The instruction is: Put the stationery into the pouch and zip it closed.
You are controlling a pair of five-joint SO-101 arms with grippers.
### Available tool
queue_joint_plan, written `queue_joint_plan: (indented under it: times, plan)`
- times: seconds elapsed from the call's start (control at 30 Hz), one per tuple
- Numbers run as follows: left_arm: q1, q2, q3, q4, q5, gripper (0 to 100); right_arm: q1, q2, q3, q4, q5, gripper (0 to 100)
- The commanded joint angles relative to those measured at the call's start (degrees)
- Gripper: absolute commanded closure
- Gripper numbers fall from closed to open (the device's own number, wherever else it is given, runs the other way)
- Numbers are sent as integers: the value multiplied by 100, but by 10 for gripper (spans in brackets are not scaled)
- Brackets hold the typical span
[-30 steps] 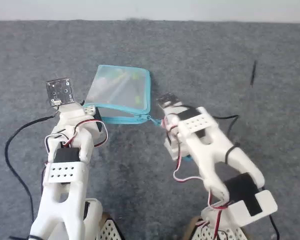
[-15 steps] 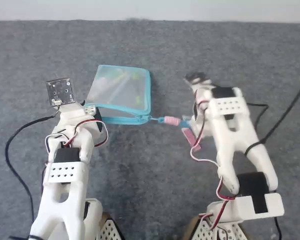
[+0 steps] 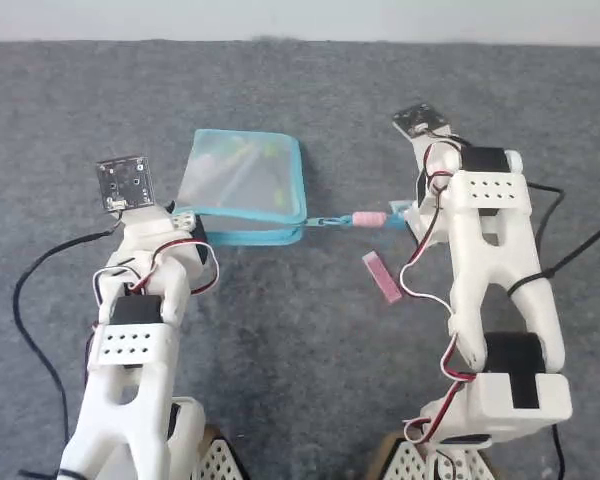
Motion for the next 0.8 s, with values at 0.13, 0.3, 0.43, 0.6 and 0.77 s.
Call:
queue_joint_plan:
  times: [0.13, 0.3, 0.43, 0.6, 0.77]
  plan:
    - [-26, -9, -119, -167, 35, 981, 127, -321, -185, 66, 501, 550]
    - [-26, -9, -119, -167, 35, 981, 48, -769, -176, 66, 1143, 667]
    - [-35, -9, -119, -167, 35, 981, -233, -892, -176, 356, 1890, 608]
    - [-62, -9, -119, -167, 26, 981, -532, -866, -167, 338, 1582, 503]
    - [-62, -9, -119, -167, 26, 981, -681, -664, 158, -268, 1046, 656]
